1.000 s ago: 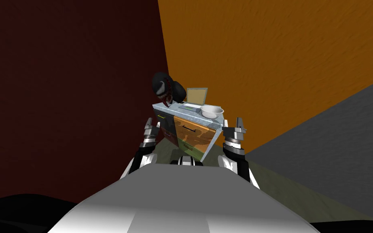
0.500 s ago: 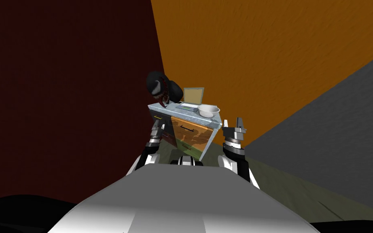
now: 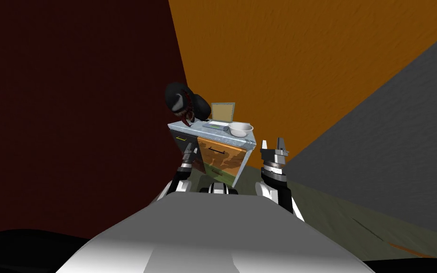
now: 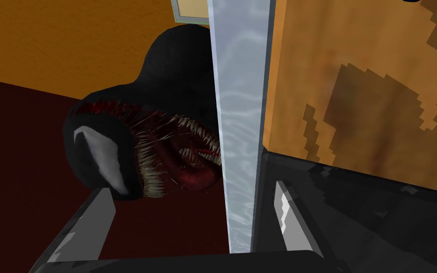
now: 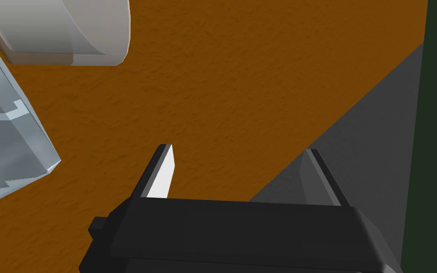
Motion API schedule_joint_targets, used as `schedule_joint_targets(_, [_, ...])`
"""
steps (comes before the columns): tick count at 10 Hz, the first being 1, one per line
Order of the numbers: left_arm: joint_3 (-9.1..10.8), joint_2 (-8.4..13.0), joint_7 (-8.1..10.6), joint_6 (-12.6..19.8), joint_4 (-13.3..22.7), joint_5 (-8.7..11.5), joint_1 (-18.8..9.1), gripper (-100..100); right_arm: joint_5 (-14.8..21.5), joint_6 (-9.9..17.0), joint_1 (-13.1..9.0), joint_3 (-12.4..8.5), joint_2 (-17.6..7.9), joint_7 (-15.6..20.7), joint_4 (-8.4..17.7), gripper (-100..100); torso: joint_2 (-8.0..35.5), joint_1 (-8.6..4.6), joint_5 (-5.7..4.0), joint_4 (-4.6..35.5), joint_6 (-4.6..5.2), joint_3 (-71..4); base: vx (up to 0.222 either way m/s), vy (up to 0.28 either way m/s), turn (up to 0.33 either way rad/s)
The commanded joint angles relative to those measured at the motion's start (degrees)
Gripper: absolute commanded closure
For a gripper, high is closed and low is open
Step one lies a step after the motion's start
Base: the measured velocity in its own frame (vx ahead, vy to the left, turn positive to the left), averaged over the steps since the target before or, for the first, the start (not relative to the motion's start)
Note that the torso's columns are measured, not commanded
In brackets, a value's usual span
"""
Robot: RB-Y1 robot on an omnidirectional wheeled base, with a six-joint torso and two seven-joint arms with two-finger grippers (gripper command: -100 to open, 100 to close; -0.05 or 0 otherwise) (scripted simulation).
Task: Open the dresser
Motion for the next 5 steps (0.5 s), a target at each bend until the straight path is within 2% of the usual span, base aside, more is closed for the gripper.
schedule_joint_targets(1, [-1.46,0.8,0.11,-0.1,3.3,-0.5,-1.1,-100,0.0,0.0,0.0,0.0,0.0,0.0,0.0,0,0.0,0.0,0.0,0.0,0.01,0.0,0.002,0.008,-0.14])
schedule_joint_targets(5, [-3.49,2.0,0.19,0.1,7.1,-1.2,-2.4,-100,0.0,0.0,0.0,0.0,0.0,0.0,0.0,0,0.0,-0.01,0.0,0.0,0.02,0.0,0.001,0.008,-0.104])
